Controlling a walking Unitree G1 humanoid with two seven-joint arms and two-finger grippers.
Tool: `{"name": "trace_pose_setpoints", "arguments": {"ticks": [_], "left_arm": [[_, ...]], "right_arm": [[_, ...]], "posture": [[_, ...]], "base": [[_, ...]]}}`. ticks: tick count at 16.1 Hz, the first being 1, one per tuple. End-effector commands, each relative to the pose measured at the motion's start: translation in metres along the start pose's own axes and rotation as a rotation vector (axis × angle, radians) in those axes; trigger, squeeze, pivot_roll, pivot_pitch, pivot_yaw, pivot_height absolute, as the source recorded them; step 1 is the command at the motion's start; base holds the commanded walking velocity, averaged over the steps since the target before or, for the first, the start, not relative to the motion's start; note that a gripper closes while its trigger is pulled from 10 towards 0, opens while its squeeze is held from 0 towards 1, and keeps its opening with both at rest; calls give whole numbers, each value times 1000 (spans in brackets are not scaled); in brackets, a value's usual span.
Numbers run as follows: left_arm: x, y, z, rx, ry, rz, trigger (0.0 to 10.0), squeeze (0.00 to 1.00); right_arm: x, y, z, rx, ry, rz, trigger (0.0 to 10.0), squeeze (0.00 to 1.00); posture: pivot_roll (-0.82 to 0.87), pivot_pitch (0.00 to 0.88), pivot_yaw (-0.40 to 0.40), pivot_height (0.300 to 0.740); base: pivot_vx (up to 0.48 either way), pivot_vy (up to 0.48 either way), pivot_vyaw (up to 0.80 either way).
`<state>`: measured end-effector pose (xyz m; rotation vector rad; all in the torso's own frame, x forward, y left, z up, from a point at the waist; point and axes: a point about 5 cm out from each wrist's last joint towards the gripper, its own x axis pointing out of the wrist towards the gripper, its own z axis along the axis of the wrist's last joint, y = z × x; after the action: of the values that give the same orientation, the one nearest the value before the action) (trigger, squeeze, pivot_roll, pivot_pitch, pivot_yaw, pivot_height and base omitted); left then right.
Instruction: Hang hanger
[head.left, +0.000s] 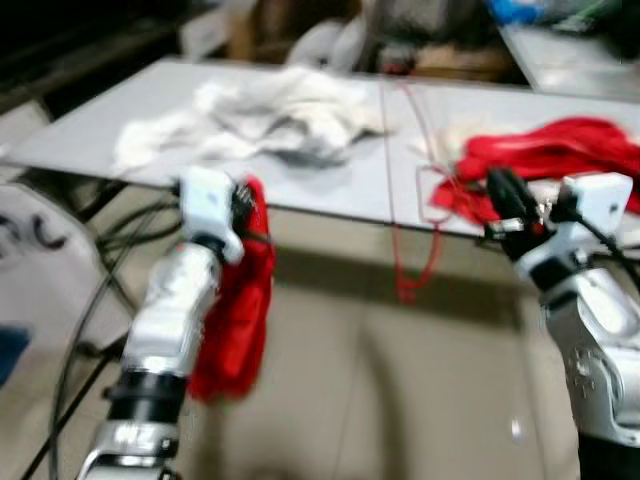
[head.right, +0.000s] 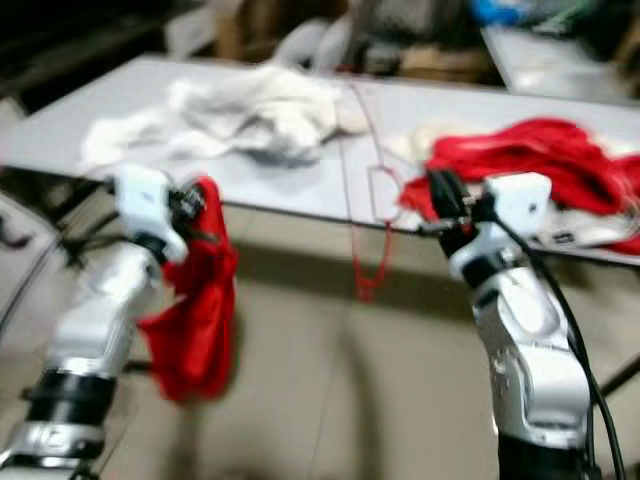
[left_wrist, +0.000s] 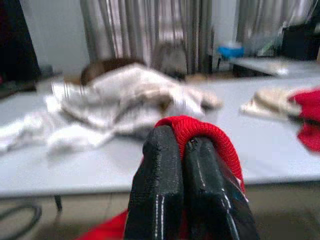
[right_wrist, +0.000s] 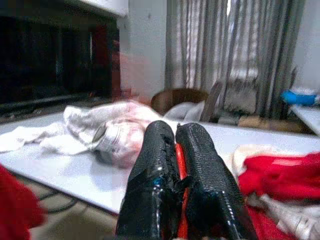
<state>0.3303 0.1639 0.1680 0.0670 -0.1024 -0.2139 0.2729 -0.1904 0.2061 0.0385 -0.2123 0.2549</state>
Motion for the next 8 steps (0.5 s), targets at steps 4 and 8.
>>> {"name": "trace_pose_setpoints", "arguments": {"ticks": [4, 8], "left_arm": [[7, 12, 28, 10, -83, 60, 10000, 0], [4, 32, 56, 35, -164, 128, 10000, 0]], "right_arm": [[-2, 7, -9, -35, 64, 50, 10000, 0], [-2, 21, -15, -26, 99, 130, 10000, 0]], "posture": [[-79, 0, 24, 740], [-72, 0, 11, 740]], "base": [[371, 0, -153], [381, 0, 0]]}}
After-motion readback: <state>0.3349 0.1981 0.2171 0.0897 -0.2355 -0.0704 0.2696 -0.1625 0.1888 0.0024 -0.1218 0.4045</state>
